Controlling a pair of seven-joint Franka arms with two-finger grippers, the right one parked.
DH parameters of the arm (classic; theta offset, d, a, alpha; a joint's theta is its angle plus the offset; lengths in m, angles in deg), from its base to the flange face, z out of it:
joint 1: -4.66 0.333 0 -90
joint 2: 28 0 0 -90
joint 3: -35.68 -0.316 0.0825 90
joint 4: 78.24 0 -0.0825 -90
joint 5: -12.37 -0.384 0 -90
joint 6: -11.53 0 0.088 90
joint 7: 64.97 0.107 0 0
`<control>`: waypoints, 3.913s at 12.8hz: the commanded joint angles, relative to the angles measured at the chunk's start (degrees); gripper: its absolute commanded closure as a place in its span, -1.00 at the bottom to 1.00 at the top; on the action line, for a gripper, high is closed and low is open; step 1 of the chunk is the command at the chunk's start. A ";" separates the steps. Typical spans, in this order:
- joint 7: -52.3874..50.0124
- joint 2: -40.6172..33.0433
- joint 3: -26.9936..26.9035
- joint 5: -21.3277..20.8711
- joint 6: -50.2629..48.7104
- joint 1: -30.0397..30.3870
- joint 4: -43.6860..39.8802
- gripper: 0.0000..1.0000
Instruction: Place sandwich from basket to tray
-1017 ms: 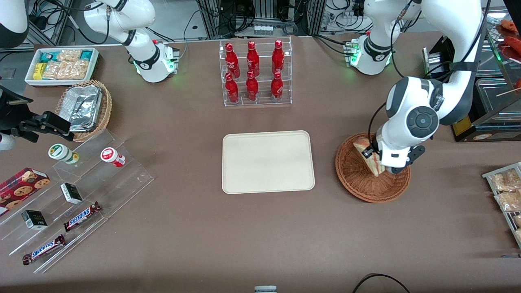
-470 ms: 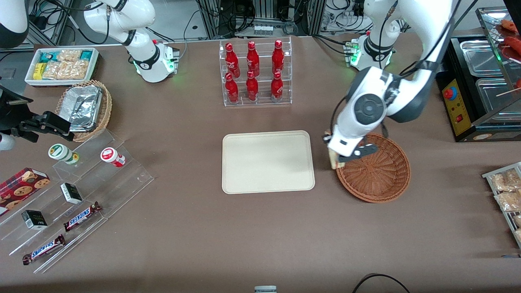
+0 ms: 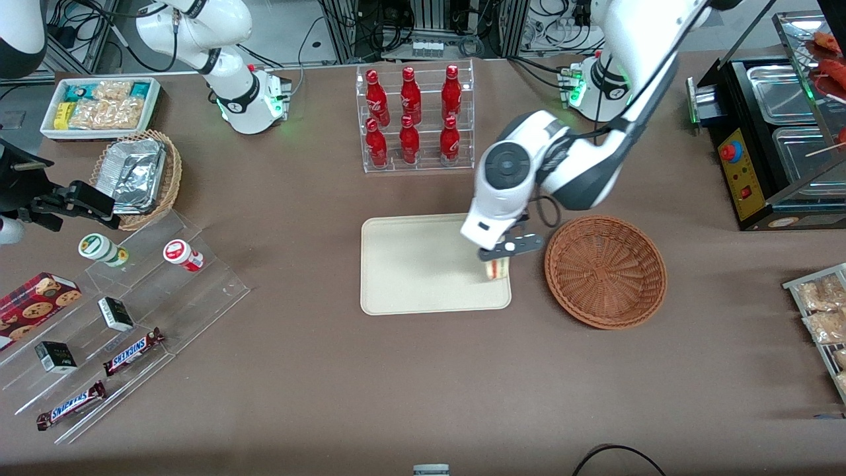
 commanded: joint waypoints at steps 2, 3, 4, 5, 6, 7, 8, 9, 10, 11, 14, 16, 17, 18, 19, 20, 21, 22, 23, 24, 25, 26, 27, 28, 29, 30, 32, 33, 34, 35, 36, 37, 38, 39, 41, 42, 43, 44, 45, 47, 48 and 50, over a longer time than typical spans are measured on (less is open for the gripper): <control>-5.20 7.13 0.06 -1.84 6.53 -3.49 -5.53 0.81; -5.37 8.45 0.06 -1.84 8.73 -3.75 -5.62 0.81; -6.16 9.42 0.06 -2.01 10.49 -5.14 -6.14 0.83; -7.30 10.21 -0.20 -2.10 11.29 -6.20 -6.50 0.83; -7.92 10.91 -0.37 -2.27 11.56 -6.74 -7.02 0.83; -8.53 11.70 -0.38 -3.23 11.48 -7.18 -7.90 0.83; -9.67 12.23 -0.38 -4.72 11.47 -7.27 -7.99 0.83; -11.16 12.59 -0.38 -6.74 11.47 -7.62 -8.00 0.83; -12.39 13.29 -0.38 -8.06 11.47 -7.88 -8.00 0.83; -13.10 13.90 -0.38 -8.68 11.47 -7.88 -8.08 0.82; -13.37 15.14 -0.38 -8.96 11.47 -8.41 -8.87 0.79; -14.07 15.67 -0.29 -8.69 11.39 -8.41 -9.05 0.67; -14.42 15.75 -0.29 -8.43 11.39 -8.32 -9.14 0.00; -14.51 15.76 -0.29 -8.34 11.47 -8.24 -9.14 -0.98; -14.43 15.58 -0.29 -8.43 11.30 -8.24 -9.14 -1.00; -14.25 15.14 -0.29 -8.34 11.04 -7.89 -9.22 -1.00; -13.64 14.36 -0.11 -8.43 10.86 -7.62 -9.40 -1.00; -13.63 12.70 -0.11 -8.69 9.82 -7.88 -9.14 -1.00; -13.55 11.46 -0.20 -9.04 7.54 -8.23 -9.49 -1.00; -13.37 10.06 -0.20 -9.04 6.13 -7.97 -9.49 -1.00; -12.68 8.56 -0.20 -8.96 5.16 -7.54 -9.05 -1.00; -9.97 7.24 -0.20 -8.95 3.06 -6.57 -8.96 -1.00; -6.81 6.01 -0.03 -8.69 -0.10 -5.43 -9.14 -1.00; -4.87 4.26 -0.02 -8.26 -3.00 -5.25 -9.14 -1.00; -4.76 3.46 -0.20 -8.34 -5.38 -5.16 -9.49 -1.00; -4.76 2.58 -0.29 -8.25 -7.23 -4.55 -9.49 -1.00; -4.76 1.53 -0.11 -8.16 -8.64 -1.13 -9.05 -1.00; -4.41 0.91 -0.20 -8.25 -10.83 -0.85 -8.88 -1.00; -2.93 0.38 -0.11 -8.25 -12.85 0.10 -8.79 -1.00; 1.00 -0.67 -0.11 -8.16 -14.44 1.07 -8.53 -1.00; 3.30 -1.81 -0.03 -8.08 -14.98 2.56 -7.30 -1.00; 4.55 -3.13 0.06 -8.08 -14.98 3.88 -6.25 -1.00; 6.21 -4.53 0.06 -8.08 -15.07 4.85 -5.28 -1.00; 8.23 -6.11 0.06 -8.08 -15.07 6.25 -4.23 -1.00; 11.05 -8.32 0.06 -7.20 -15.07 8.55 -2.90 -1.00; 13.93 -10.33 0.15 -6.41 -14.98 10.90 -0.98 -1.00; 18.05 -13.13 -0.02 -3.19 -14.63 12.67 1.30 -1.00; 21.75 -15.86 -0.90 -0.28 -14.80 12.86 3.06 -1.00; 24.66 -18.06 -3.78 1.23 -14.89 12.95 4.56 -1.00; 33.34 -22.11 -6.52 5.18 -16.81 12.95 6.67 -1.00; 36.87 -23.52 -8.53 6.15 -18.91 12.86 6.77 -1.00; 44.68 -25.98 -12.40 8.79 -21.74 12.86 6.68 -1.00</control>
